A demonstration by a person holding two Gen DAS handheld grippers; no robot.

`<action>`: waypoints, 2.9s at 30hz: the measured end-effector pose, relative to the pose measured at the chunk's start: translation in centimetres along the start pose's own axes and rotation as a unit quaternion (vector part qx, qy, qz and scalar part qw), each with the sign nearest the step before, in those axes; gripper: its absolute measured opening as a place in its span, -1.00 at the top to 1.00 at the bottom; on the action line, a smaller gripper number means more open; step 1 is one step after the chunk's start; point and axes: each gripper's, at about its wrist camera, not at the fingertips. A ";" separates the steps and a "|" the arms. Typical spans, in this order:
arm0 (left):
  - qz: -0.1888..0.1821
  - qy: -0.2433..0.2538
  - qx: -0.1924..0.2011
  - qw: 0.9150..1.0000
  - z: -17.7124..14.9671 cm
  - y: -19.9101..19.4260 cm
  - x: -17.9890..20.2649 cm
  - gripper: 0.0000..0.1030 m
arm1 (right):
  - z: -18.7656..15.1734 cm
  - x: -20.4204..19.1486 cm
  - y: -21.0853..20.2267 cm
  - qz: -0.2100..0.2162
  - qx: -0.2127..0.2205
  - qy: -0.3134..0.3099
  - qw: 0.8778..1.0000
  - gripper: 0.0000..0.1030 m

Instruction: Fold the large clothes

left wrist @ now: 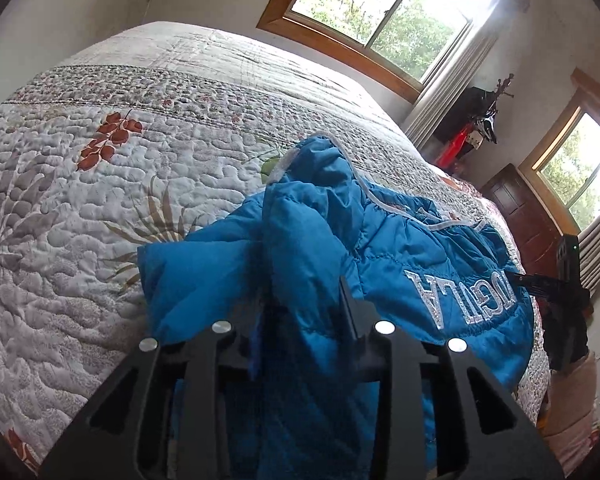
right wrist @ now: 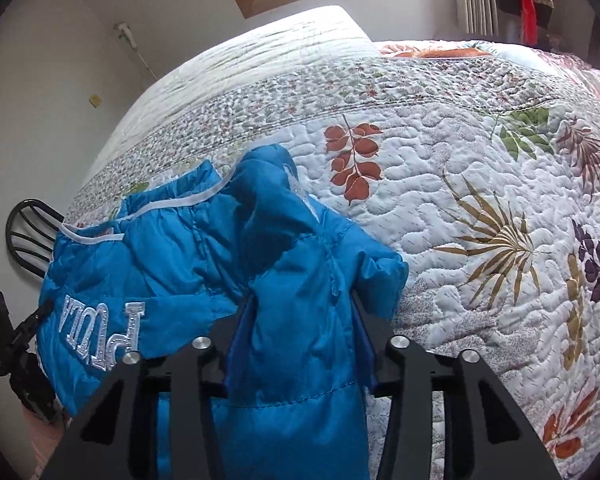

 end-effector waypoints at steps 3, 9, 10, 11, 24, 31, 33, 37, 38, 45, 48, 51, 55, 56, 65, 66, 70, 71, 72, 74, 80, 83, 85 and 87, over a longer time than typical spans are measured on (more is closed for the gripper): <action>0.012 0.016 0.012 1.000 0.3 -0.4 1.2 0.62 | 0.1 -0.8 -1.0 -0.006 0.010 -0.015 1.000 0.61; 0.032 0.030 0.053 0.998 1.3 -2.0 3.2 0.77 | 0.9 -0.2 -2.8 0.034 0.040 0.013 0.999 0.77; 0.036 0.031 0.055 0.997 1.7 -1.9 3.4 0.77 | 1.1 0.3 -2.7 0.046 0.041 0.025 0.998 0.78; 0.040 0.032 0.054 0.997 2.0 -1.6 3.4 0.77 | 1.2 0.8 -2.3 0.052 0.039 0.035 0.997 0.78; 0.052 -0.022 -0.041 0.998 1.8 3.9 -0.2 0.45 | 0.5 2.5 1.6 0.039 0.008 0.050 0.998 0.63; 0.092 -0.092 0.016 0.991 1.5 -3.4 -2.4 -0.04 | -1.7 0.2 -5.2 -0.021 0.054 0.001 0.998 0.22; 0.116 -0.070 0.038 0.990 0.8 -5.5 -1.1 -0.04 | -2.8 -1.7 -6.4 0.004 0.059 -0.027 0.998 0.32; 0.118 -0.007 0.040 0.992 -1.2 -6.8 3.3 -0.04 | -5.4 -6.5 -6.5 0.013 0.045 -0.081 0.996 0.36; 0.117 0.010 0.039 0.992 -1.8 -6.8 4.7 -0.04 | -5.8 -7.2 -6.0 0.014 0.036 -0.086 0.996 0.39; 0.141 0.105 0.020 0.984 -4.4 -4.1 10.7 -0.04 | -7.6 -8.8 -3.2 -0.019 0.002 -0.108 0.994 0.41; 0.149 0.103 -0.011 0.983 -4.8 -2.2 10.3 -0.04 | -7.7 -8.0 -2.1 -0.020 -0.011 -0.100 0.995 0.45; 0.155 0.108 -0.025 0.982 -5.2 -0.6 9.3 -0.07 | -7.8 -7.1 -1.0 -0.010 -0.022 -0.090 0.996 0.45; 0.150 0.115 -0.033 0.981 -5.8 0.5 8.6 -0.07 | -8.2 -6.3 0.4 0.000 -0.025 -0.079 0.997 0.46; 0.151 0.118 -0.033 0.981 -6.0 0.7 8.6 -0.07 | -8.4 -6.2 0.6 -0.001 -0.021 -0.078 0.997 0.46; 0.145 0.102 -0.049 0.983 -5.2 -0.3 8.4 0.00 | -8.5 -6.0 -1.5 0.016 -0.014 -0.067 0.998 0.40; 0.141 0.100 -0.041 0.984 -5.0 -1.6 8.3 -0.03 | -8.7 -5.9 -2.9 0.026 0.000 -0.068 0.997 0.35; 0.137 0.084 0.011 0.987 -3.8 -6.5 6.2 -0.68 | -8.7 -2.8 -8.9 0.053 0.072 -0.041 0.995 -0.60; 0.136 0.080 0.013 0.987 -3.4 -7.2 5.4 -0.68 | -8.4 -1.6 -9.5 0.065 0.075 -0.031 0.995 -0.61; 0.135 0.077 0.010 0.988 -3.1 -7.5 4.9 -0.70 | -8.0 -0.3 -9.7 0.081 0.069 -0.020 0.994 -0.64; 0.130 0.066 -0.006 0.989 -2.6 -7.4 3.0 -0.74 | -7.2 1.9 -9.0 0.111 0.052 0.001 0.992 -0.69; 0.080 -0.001 -0.067 0.995 -2.1 -4.1 -2.2 -0.74 | -6.2 5.7 -4.3 0.159 0.007 0.046 0.986 -0.70; 0.057 -0.019 -0.082 0.995 -2.3 -2.3 -3.0 -0.74 | -5.9 6.6 -2.0 0.174 -0.008 0.063 0.983 -0.70; 0.030 -0.029 -0.091 0.995 -2.3 -1.4 -3.2 -0.74 | -5.6 7.0 -0.5 0.183 -0.017 0.067 0.981 -0.70; 0.013 -0.037 -0.101 0.994 -2.2 -0.3 -3.4 -0.75 | -5.3 7.3 0.7 0.188 -0.023 0.073 0.979 -0.71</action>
Point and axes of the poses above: each gripper's, at about its wrist camera, not at the fingertips, and y roughly the way its jaws point, x to its right, z to its top, and after that the axes turned 4 degrees about z, right-handed
